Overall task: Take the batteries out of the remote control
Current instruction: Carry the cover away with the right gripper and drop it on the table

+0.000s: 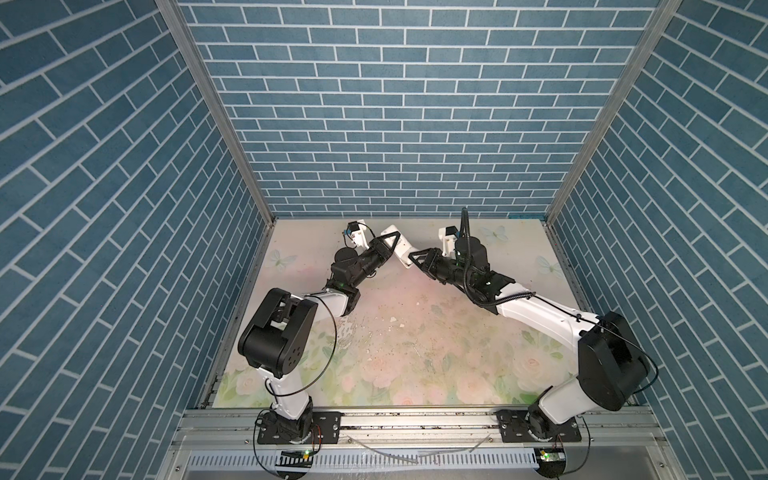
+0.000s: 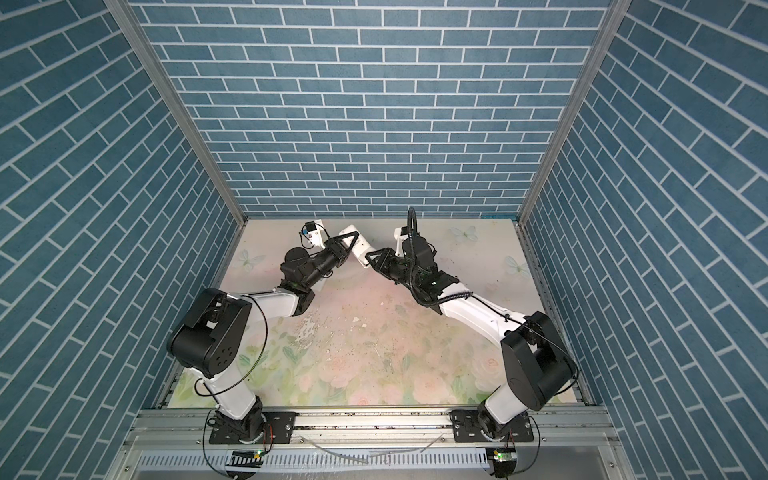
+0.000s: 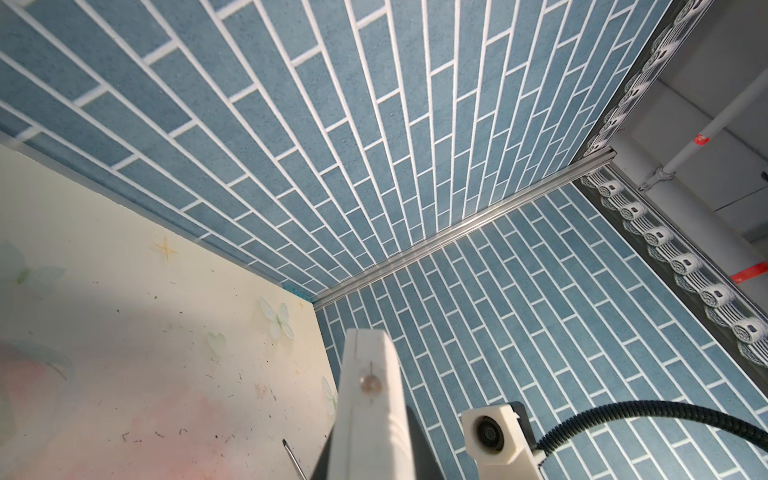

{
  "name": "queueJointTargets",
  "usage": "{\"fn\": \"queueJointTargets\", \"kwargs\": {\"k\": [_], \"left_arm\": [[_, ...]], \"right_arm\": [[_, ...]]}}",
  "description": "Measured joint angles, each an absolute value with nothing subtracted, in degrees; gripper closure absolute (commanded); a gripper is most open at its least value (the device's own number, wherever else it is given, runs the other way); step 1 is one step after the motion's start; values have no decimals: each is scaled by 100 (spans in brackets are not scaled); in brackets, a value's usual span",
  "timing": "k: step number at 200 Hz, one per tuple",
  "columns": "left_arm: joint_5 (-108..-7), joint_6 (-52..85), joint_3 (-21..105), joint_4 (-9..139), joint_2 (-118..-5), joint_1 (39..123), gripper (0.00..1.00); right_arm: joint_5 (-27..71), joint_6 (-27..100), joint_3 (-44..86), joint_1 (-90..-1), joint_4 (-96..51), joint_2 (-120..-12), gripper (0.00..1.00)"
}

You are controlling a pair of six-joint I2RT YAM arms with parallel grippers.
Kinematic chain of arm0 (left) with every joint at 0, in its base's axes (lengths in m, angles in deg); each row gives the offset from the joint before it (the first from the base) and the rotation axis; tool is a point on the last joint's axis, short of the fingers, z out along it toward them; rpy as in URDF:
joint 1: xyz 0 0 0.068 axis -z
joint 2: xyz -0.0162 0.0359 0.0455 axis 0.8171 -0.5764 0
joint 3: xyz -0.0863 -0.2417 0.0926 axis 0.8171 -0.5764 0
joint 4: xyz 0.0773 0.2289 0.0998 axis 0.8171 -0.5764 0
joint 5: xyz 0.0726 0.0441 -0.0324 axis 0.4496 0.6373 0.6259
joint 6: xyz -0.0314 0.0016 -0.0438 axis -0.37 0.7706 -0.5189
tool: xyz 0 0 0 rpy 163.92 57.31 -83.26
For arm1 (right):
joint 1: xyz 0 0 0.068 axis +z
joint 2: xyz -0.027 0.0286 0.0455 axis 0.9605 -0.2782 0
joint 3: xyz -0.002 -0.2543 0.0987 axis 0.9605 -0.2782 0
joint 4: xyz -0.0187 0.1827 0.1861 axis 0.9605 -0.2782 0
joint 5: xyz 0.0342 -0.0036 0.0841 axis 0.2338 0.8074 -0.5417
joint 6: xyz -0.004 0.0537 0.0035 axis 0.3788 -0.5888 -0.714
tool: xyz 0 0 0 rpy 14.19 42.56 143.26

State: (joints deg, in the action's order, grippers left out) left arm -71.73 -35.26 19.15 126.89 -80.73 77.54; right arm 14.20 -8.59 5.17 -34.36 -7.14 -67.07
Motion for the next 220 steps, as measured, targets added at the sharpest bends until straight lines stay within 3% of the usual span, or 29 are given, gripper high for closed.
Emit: {"fn": "queueJointTargets", "kwargs": {"k": [31,88,157,182,220], "left_arm": [[-7169,-3555,1874,12746,-8073,7752,100],[-7171,-3603,1782,12886,-8073,7571,100],[-7031,-3592,1139,12875,-8073,7525,100],[-6743,-3566,624,12825,-7961,7678,100],[-5949,-3446,-179,12495,-7358,8395,100]], "right_arm": [[1347,-899,517,-3436,-630,-6753,85],[1317,-835,513,-3428,-735,-6517,90],[1892,415,543,-3943,-2963,-5372,93],[2362,1007,613,-4208,-3811,-5612,95],[3070,1680,1042,-4479,-4543,-6830,97]]}}
